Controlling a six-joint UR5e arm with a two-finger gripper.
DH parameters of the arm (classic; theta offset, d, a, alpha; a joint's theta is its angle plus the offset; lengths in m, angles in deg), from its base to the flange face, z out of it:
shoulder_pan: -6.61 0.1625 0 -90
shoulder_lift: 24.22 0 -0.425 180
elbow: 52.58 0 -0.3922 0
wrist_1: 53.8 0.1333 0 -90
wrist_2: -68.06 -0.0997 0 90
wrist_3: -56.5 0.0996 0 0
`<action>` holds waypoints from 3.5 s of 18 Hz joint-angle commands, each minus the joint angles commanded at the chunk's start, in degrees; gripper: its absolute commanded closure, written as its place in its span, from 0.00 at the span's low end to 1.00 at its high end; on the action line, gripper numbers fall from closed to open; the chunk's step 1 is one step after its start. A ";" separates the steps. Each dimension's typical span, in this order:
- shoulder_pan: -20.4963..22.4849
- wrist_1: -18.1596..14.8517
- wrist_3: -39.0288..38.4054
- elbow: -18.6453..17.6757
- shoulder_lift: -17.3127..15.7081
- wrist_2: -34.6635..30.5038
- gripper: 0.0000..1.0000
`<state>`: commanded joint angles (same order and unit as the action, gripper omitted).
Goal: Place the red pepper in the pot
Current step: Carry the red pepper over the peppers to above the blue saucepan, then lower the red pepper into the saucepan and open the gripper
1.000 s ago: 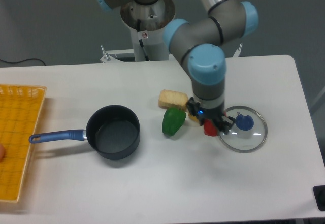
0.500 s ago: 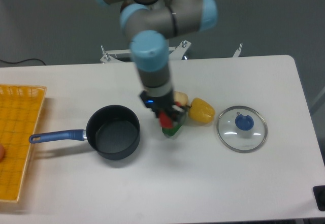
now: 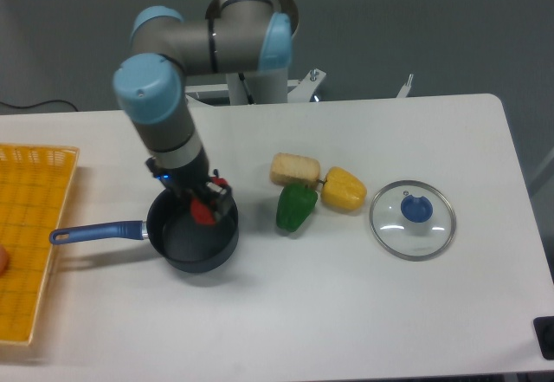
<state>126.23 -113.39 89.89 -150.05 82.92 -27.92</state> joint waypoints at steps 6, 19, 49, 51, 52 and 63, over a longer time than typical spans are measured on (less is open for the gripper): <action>0.00 0.27 0.00 -0.62 1.76 -0.09 0.93; -0.53 2.38 -2.20 -1.50 5.19 -0.09 0.92; -0.62 2.64 -3.16 -1.67 9.41 -1.66 0.51; -0.70 2.64 -3.16 -1.67 9.58 -1.93 0.51; -0.70 2.73 -3.16 -1.67 9.67 -1.93 0.51; -0.79 2.73 -3.16 -1.67 9.58 -2.20 0.26</action>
<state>125.44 -110.66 86.73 -151.73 92.50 -30.11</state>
